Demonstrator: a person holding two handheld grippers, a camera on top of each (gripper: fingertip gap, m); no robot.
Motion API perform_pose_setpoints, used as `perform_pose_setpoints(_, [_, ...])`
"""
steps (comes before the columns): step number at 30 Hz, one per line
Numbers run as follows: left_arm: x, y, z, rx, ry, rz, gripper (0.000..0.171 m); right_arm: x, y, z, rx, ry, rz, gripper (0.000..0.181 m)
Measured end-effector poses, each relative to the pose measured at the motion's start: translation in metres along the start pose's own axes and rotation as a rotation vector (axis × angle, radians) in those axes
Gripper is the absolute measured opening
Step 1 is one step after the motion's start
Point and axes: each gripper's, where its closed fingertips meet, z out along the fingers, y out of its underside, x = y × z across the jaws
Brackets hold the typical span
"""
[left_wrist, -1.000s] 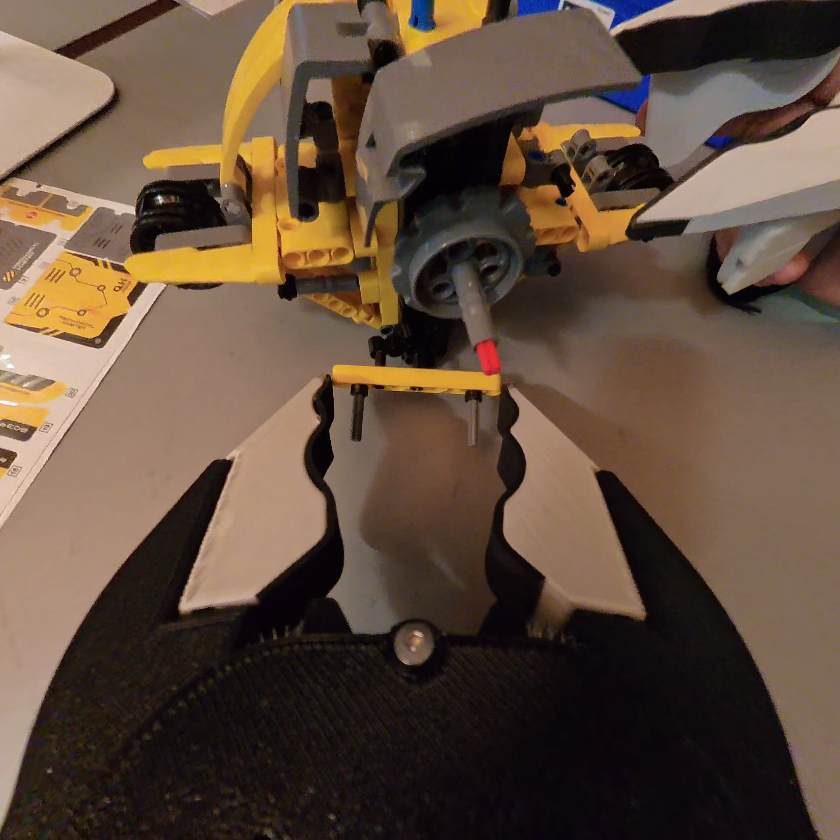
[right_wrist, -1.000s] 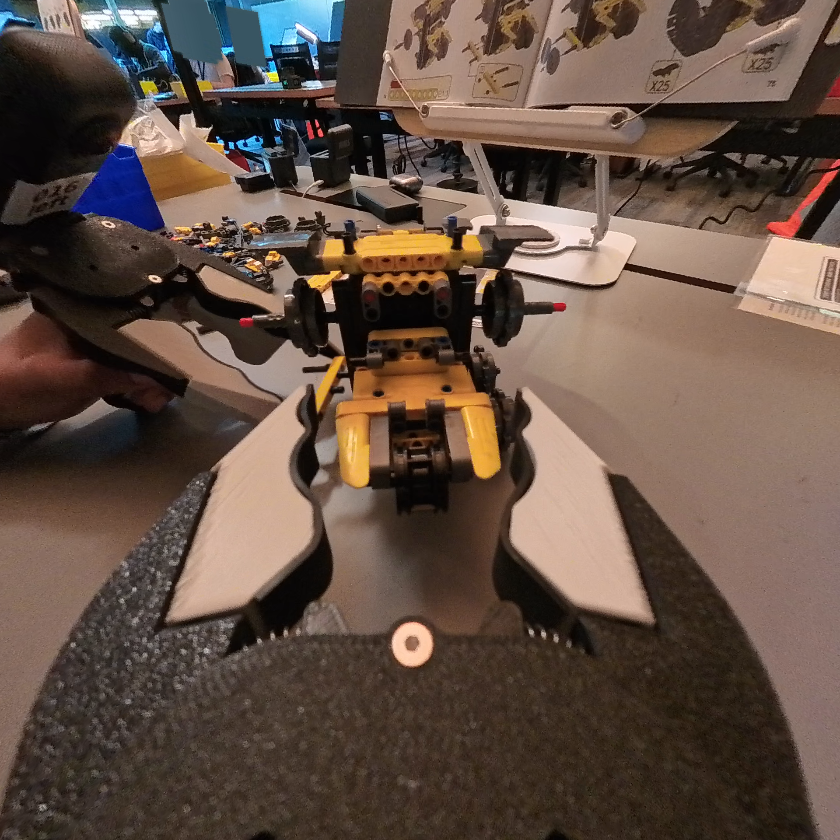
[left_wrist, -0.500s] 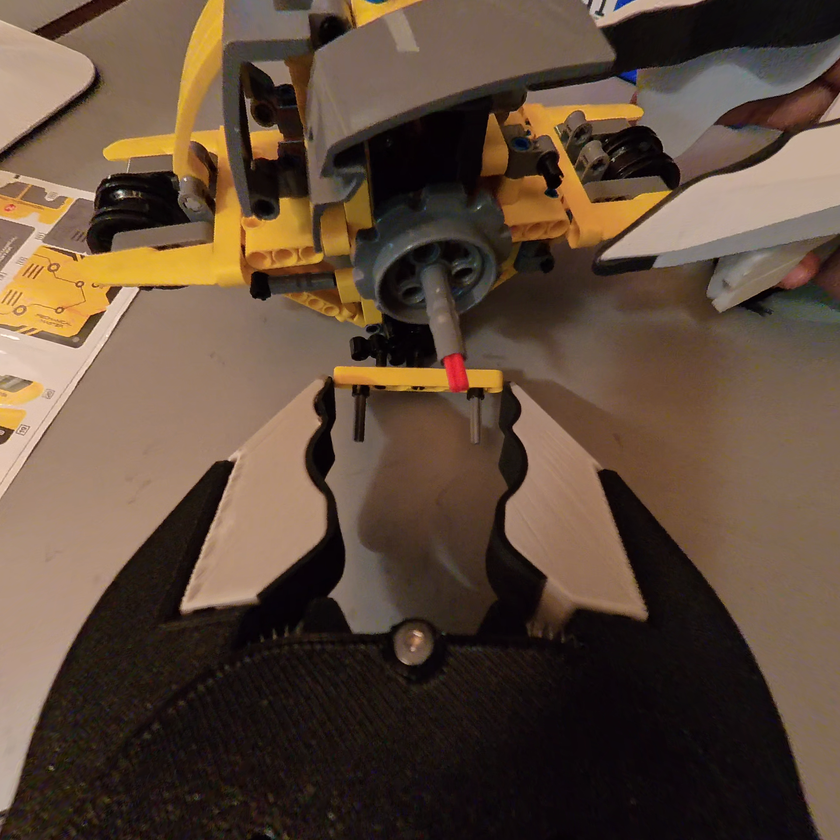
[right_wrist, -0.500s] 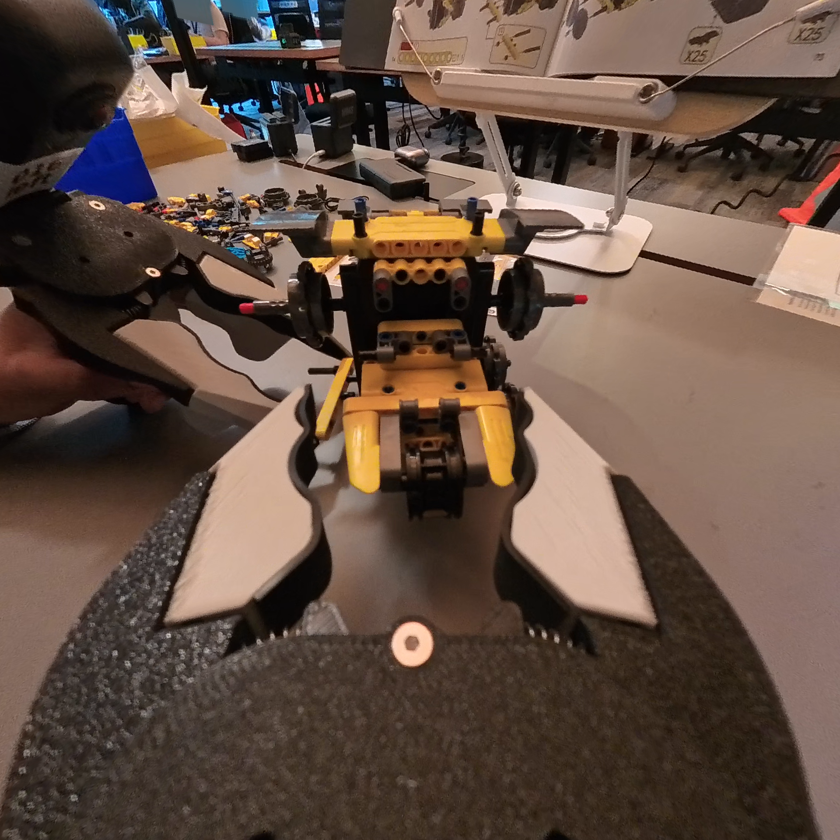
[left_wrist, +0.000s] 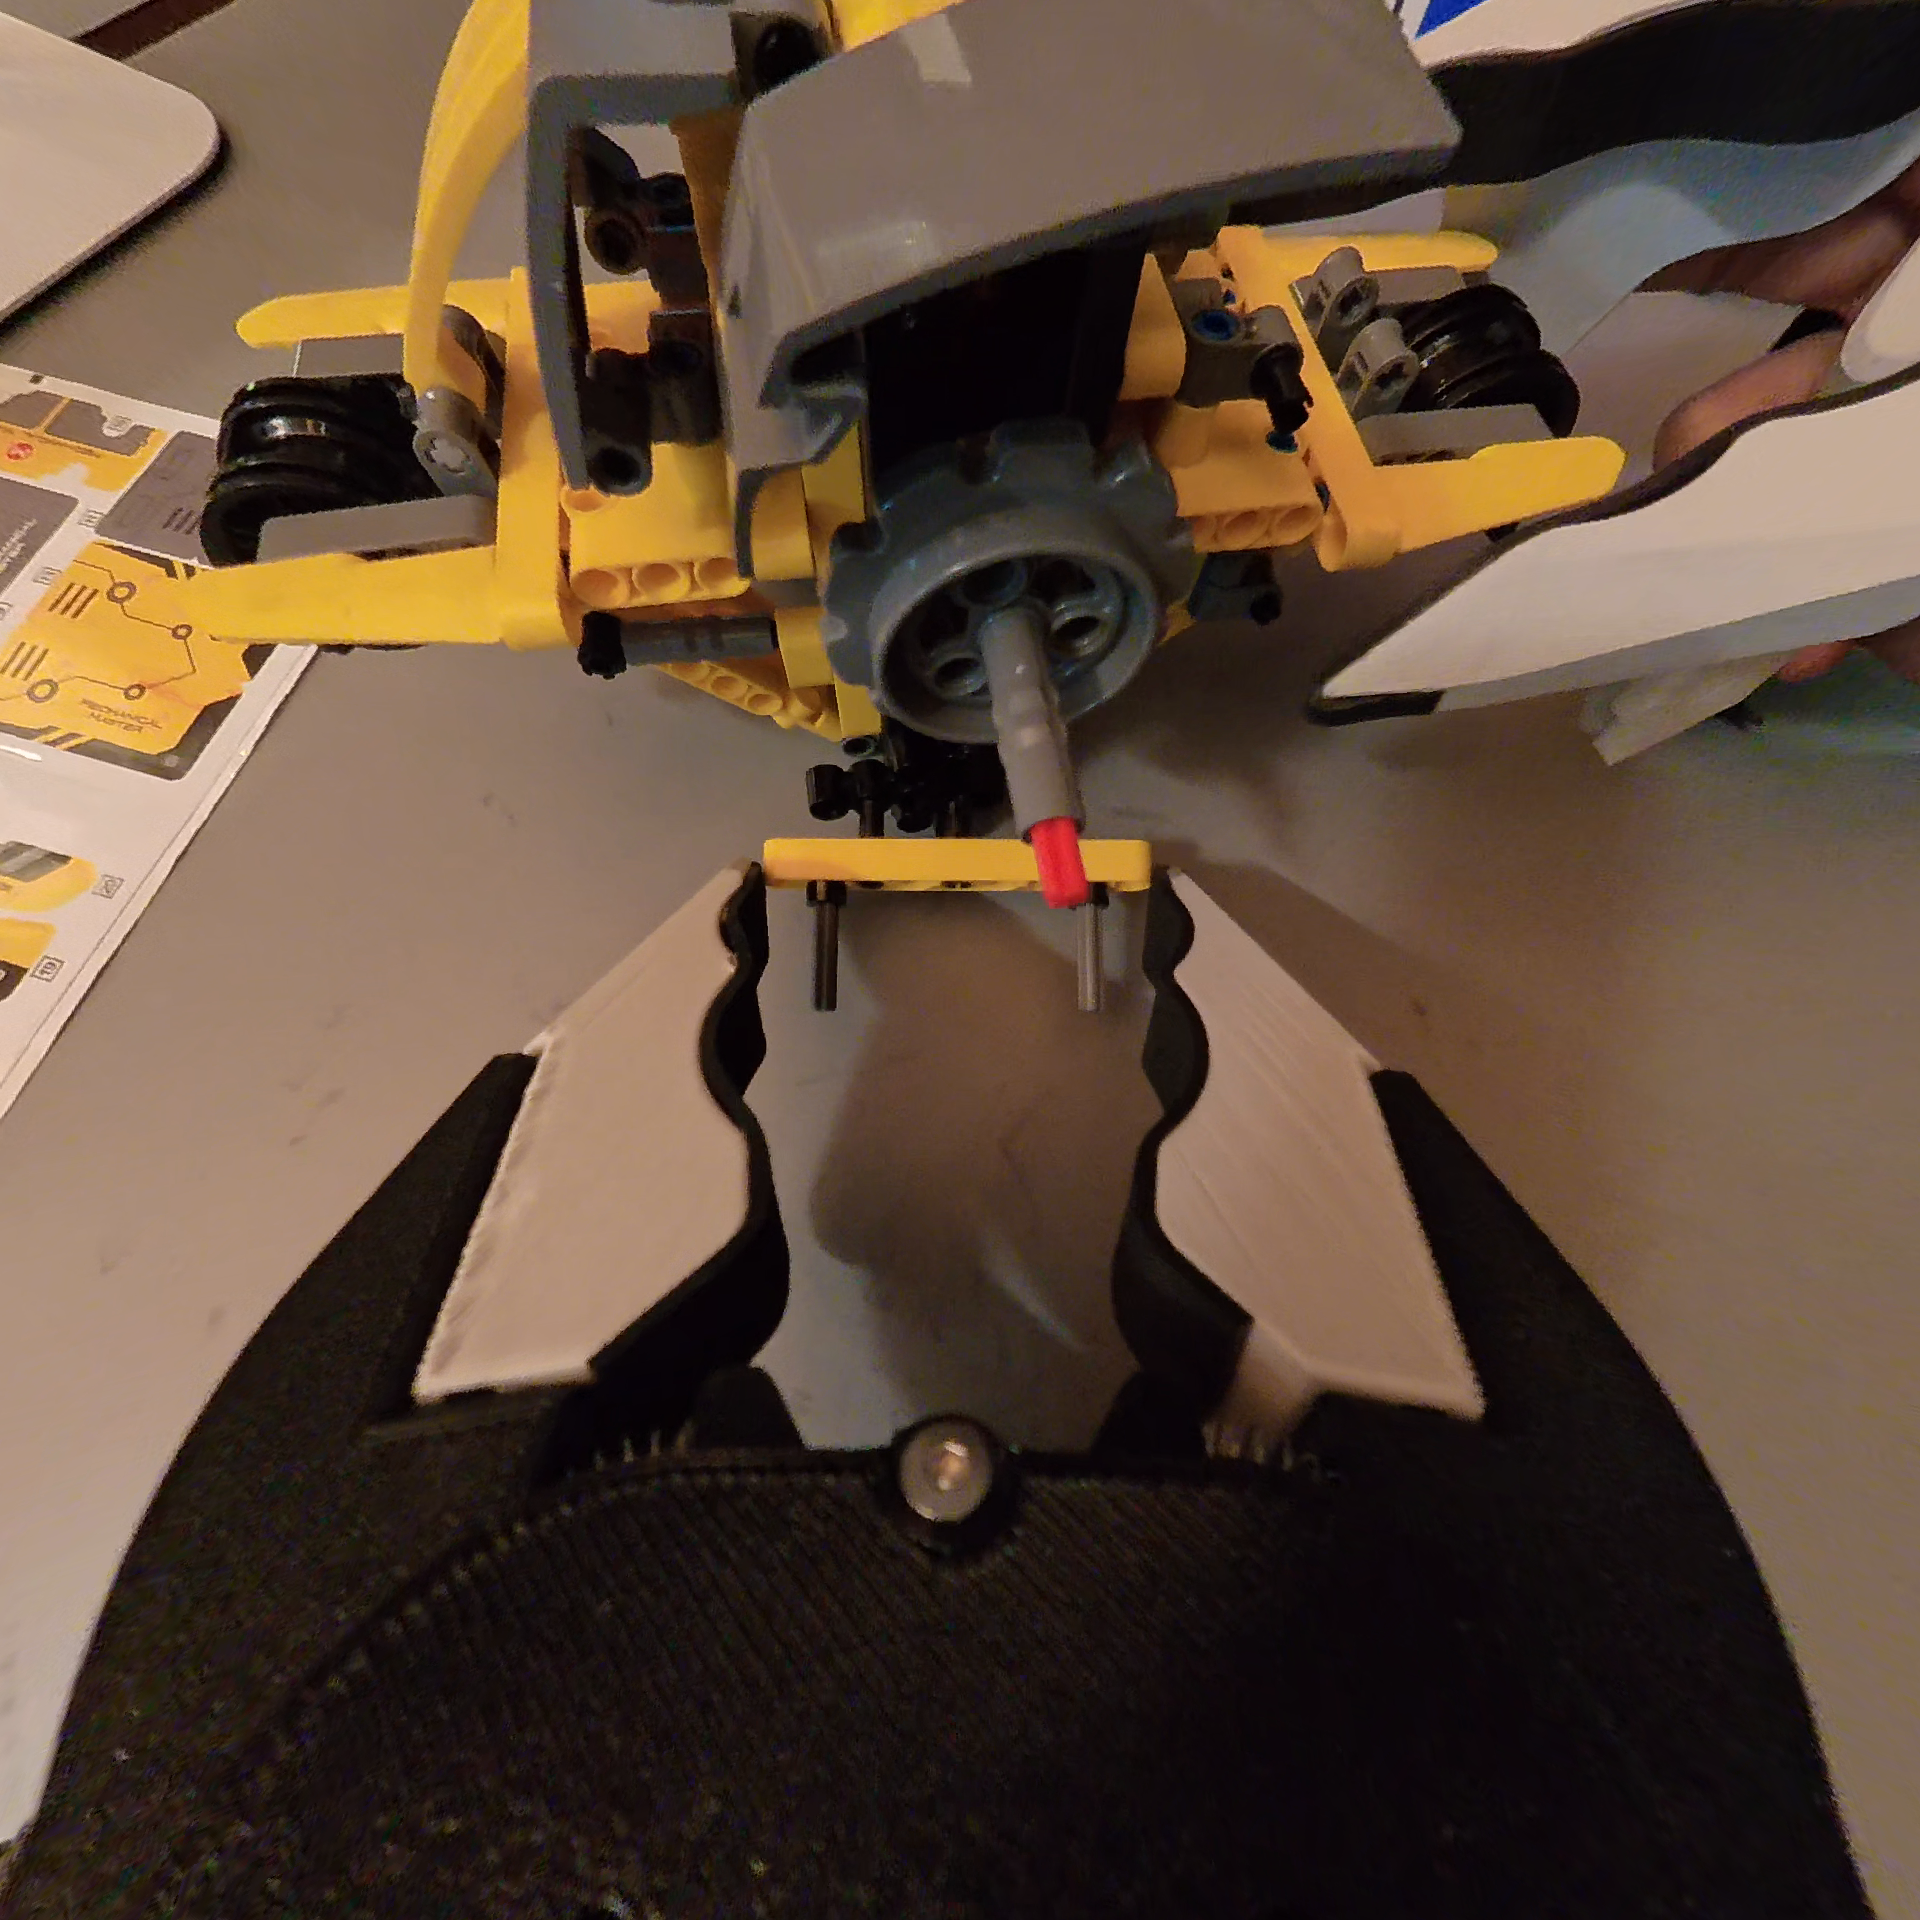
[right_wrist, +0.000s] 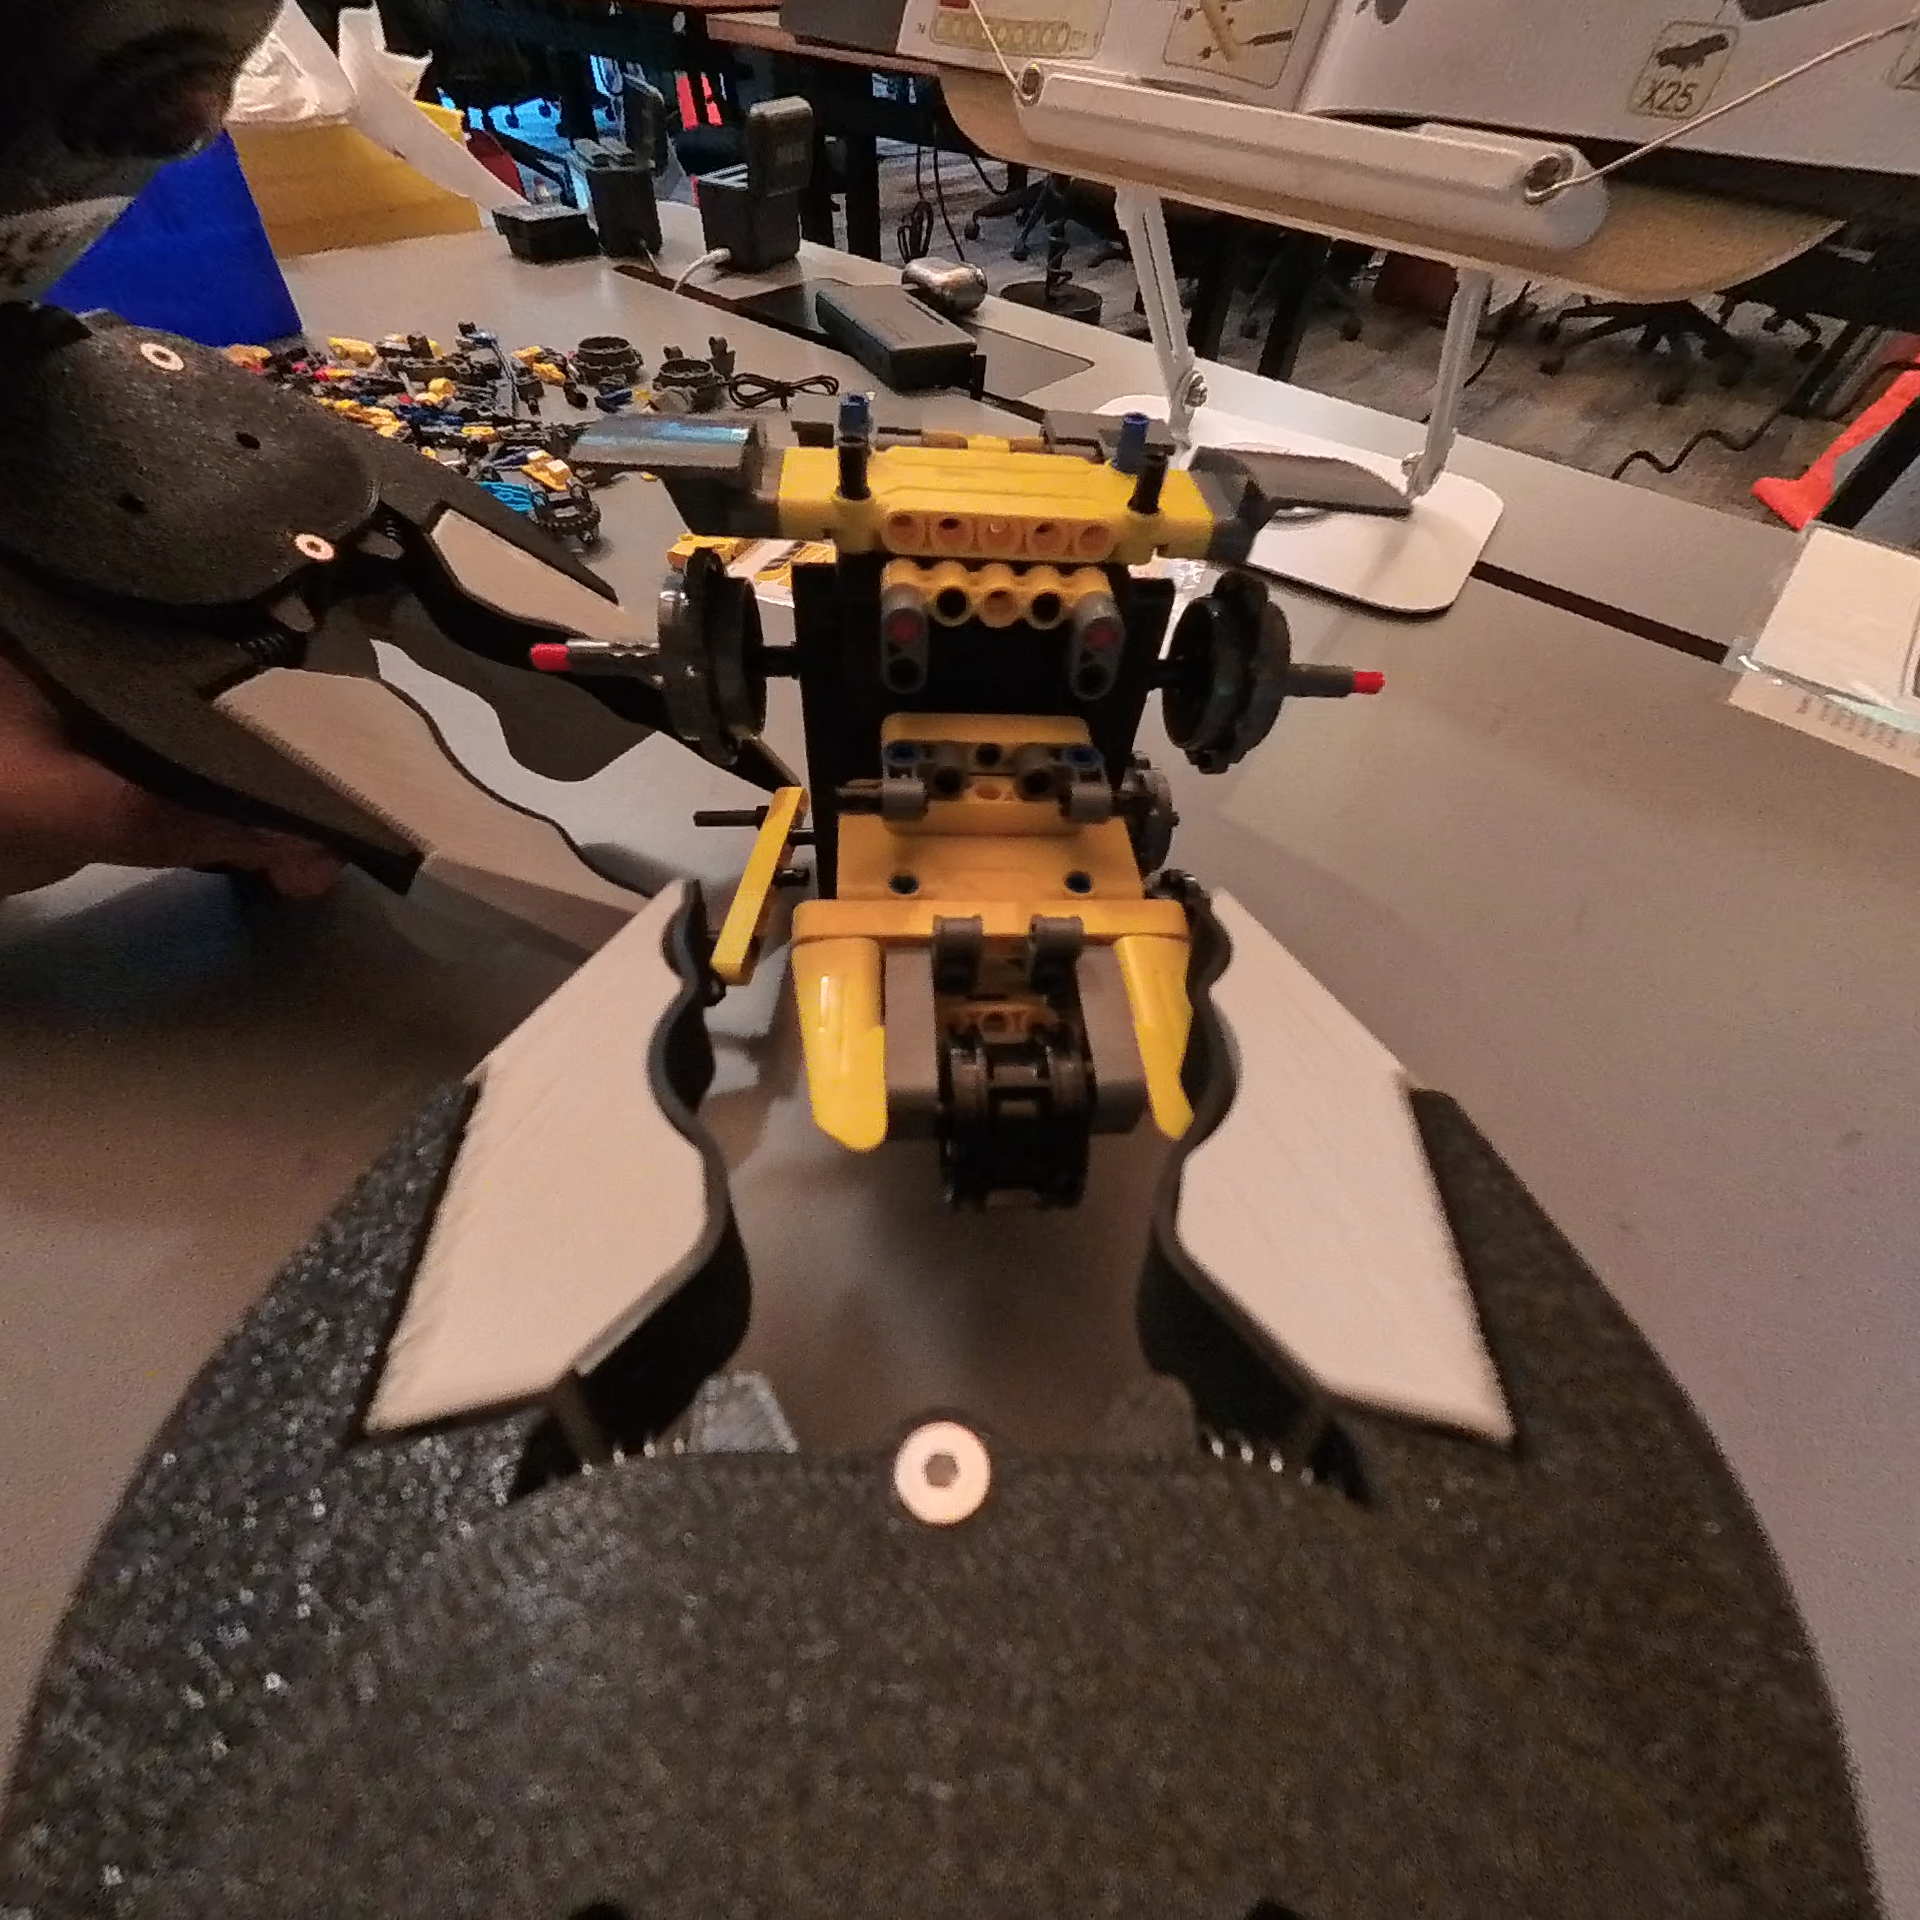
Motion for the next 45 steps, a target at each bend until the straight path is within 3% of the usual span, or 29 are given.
perform_pose_setpoints(10, [0.001, 0.000, 0.000, 0.005, -0.003, 0.017, 0.073, 0.021, -0.029, -0.030, 0.235, 0.012, 0.136, 0.083])
perform_pose_setpoints(11, [0.001, 0.000, 0.000, 0.006, -0.005, 0.019, 0.072, 0.027, -0.037, -0.038, 0.283, 0.046, 0.128, 0.077])
perform_pose_setpoints(15, [0.001, -0.001, -0.001, 0.015, -0.005, 0.014, 0.073, 0.070, -0.067, -0.083, 0.449, 0.428, -0.010, 0.008])
perform_pose_setpoints(17, [0.001, -0.002, -0.002, 0.017, -0.005, 0.012, 0.073, 0.086, -0.067, -0.079, 0.341, 0.537, -0.093, 0.000])
perform_pose_setpoints(18, [0.001, -0.002, -0.002, 0.018, -0.005, 0.013, 0.072, 0.092, -0.060, -0.066, 0.222, 0.540, -0.124, 0.000])
perform_pose_setpoints(21, [0.001, -0.002, -0.002, 0.020, -0.010, 0.020, 0.072, 0.107, -0.026, -0.020, -0.087, 0.440, -0.082, 0.000])
perform_pose_setpoints(25, [0.001, -0.002, -0.003, 0.022, -0.017, 0.028, 0.072, 0.095, 0.014, 0.031, -0.283, 0.148, 0.107, 0.002])
perform_pose_setpoints(31, [0.002, -0.001, -0.002, 0.016, 0.000, 0.011, 0.072, 0.058, 0.027, 0.052, -0.271, -0.137, 0.221, 0.000])
perform_pose_setpoints(38, [-0.001, -0.001, -0.005, 0.026, 0.038, 0.012, 0.072, 0.049, 0.021, 0.039, -0.203, -0.262, 0.318, 0.004])
perform_pose_setpoints(45, [-0.013, 0.004, -0.010, 0.018, 0.047, 0.111, 0.072, 0.040, 0.021, 0.036, -0.204, -0.309, 0.212, 0.025])
